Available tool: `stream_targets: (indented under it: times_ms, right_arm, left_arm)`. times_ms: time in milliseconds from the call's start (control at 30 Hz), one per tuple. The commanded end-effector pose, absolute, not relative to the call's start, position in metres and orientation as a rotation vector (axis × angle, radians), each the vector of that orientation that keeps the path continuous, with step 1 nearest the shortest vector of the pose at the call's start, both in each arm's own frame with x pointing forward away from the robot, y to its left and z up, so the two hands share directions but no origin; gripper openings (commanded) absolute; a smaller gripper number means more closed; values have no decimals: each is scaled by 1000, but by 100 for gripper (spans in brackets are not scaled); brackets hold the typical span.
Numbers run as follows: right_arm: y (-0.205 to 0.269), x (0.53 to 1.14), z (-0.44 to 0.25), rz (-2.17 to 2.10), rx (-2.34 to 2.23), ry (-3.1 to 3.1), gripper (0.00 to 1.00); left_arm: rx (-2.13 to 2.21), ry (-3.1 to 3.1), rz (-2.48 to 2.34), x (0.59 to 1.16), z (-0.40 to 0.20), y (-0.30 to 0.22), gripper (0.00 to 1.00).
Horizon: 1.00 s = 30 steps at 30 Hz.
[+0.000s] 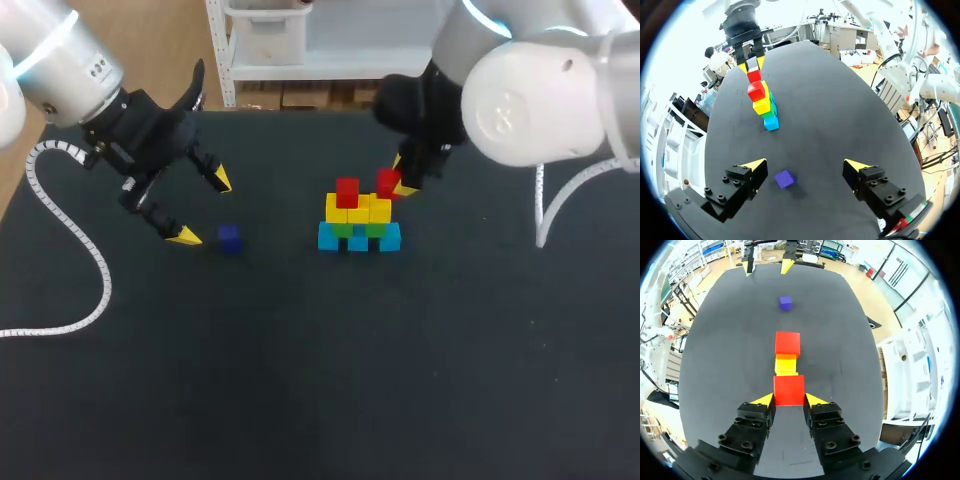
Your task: Place the blue cubes, place green cubes on the blue cubes, place the yellow cubes on the green cubes, then place the red cubes on the yellow cubes, and place purple cube on the red cubes.
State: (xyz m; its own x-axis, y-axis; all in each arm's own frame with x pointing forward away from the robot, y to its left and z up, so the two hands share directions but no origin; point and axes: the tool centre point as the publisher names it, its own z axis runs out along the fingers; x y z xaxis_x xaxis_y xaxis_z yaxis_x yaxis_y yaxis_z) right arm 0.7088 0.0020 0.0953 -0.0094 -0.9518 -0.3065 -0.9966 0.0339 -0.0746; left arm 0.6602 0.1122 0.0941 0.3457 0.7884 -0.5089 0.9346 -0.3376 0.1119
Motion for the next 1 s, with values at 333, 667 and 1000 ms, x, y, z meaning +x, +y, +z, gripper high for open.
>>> stream_targets:
  times_ms: [333, 667, 1000]
  right_arm:
    - [18, 715, 96, 186, -2045, 2087, 0]
    - [22, 711, 93, 171, -2035, 2112, 0]
    - [26, 707, 89, 171, -2030, 2124, 0]
  left_arm:
    - [2228, 1509, -519, 660, 93, 113, 100]
    - [2228, 1509, -519, 660, 93, 113, 100]
    - [2228, 1509, -519, 660, 93, 113, 100]
